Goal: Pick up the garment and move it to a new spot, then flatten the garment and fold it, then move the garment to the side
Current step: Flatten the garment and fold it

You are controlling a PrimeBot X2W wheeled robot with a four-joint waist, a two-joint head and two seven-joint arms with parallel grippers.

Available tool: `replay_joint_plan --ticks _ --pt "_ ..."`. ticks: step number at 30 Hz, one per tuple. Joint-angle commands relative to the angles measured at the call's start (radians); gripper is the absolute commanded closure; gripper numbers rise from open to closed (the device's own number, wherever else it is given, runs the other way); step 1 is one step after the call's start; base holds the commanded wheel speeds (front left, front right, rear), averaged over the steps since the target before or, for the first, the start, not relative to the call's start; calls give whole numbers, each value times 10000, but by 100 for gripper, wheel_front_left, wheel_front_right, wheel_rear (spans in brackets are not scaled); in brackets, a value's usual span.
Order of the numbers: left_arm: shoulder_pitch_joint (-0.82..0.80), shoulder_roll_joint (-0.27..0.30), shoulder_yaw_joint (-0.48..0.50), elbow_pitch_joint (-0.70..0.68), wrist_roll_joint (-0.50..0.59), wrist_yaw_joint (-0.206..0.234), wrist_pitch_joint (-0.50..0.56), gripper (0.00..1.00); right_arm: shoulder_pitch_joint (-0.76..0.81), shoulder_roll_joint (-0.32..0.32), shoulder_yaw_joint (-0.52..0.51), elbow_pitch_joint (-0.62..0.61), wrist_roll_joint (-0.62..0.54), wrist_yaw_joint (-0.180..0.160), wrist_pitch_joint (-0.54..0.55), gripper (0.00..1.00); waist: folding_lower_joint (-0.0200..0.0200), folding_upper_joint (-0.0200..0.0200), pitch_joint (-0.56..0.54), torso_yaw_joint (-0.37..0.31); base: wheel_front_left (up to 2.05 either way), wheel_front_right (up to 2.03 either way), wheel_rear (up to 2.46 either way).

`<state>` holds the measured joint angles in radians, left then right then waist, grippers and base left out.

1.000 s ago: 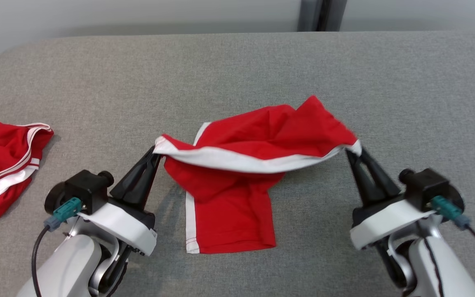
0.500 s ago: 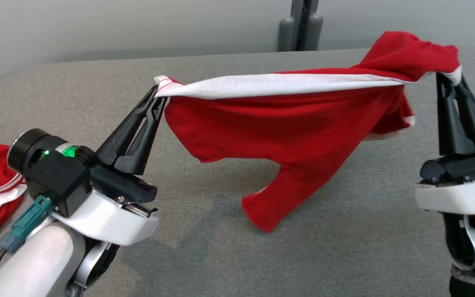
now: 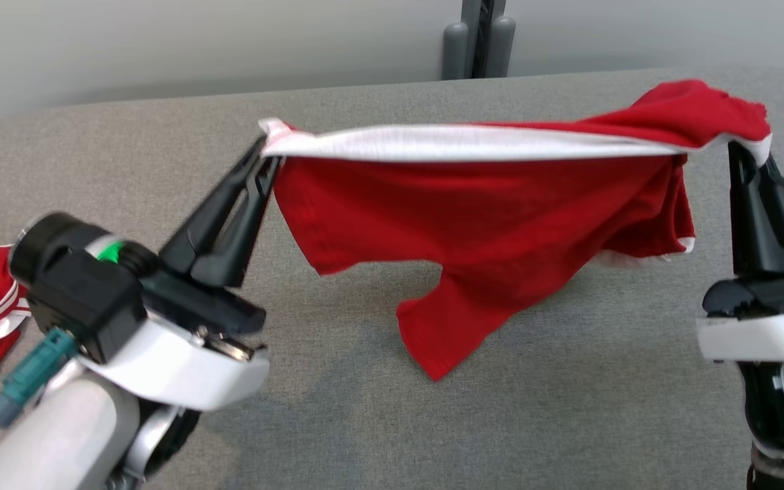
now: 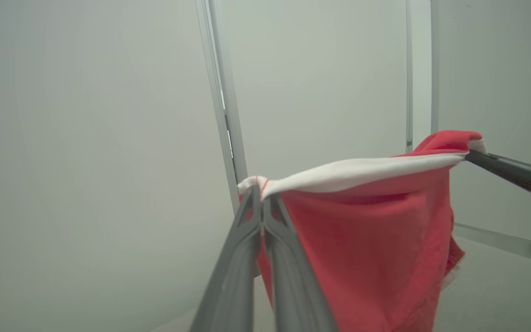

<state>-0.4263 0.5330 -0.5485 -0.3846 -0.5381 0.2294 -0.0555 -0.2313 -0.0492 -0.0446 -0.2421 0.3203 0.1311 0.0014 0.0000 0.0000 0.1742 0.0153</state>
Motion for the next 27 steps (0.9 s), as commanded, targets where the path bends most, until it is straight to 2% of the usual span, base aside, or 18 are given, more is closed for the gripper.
replay_joint_plan --ticks 1,6,13,17,21,27 --pt "-254 33 136 75 -15 -23 -61 100 -235 -39 -35 36 39 -7 47 100 0 0 88 25 0 0 0" --pt "-1569 -343 461 762 -337 -489 -304 100 -1615 -39 86 523 54 -7 199 100 0 0 582 134 0 0 0" --pt "-4295 -906 907 2721 -667 -1487 -769 100 -4660 -40 531 1939 40 -5 310 100 0 0 1523 243 0 0 0" --pt "-6001 -1218 1031 4374 -628 -2078 -1144 100 -6635 -45 735 3561 85 -5 66 100 0 0 1946 295 0 0 0" --pt "-7445 -1557 1134 6227 -538 -2607 -1648 100 -8330 -42 1008 5478 229 -5 -726 100 0 0 2186 319 0 0 0" --pt "-8395 -2238 975 8898 -671 -3161 -1955 100 -9757 -46 1507 8319 620 -7 -1829 100 0 0 2355 390 0 0 0"
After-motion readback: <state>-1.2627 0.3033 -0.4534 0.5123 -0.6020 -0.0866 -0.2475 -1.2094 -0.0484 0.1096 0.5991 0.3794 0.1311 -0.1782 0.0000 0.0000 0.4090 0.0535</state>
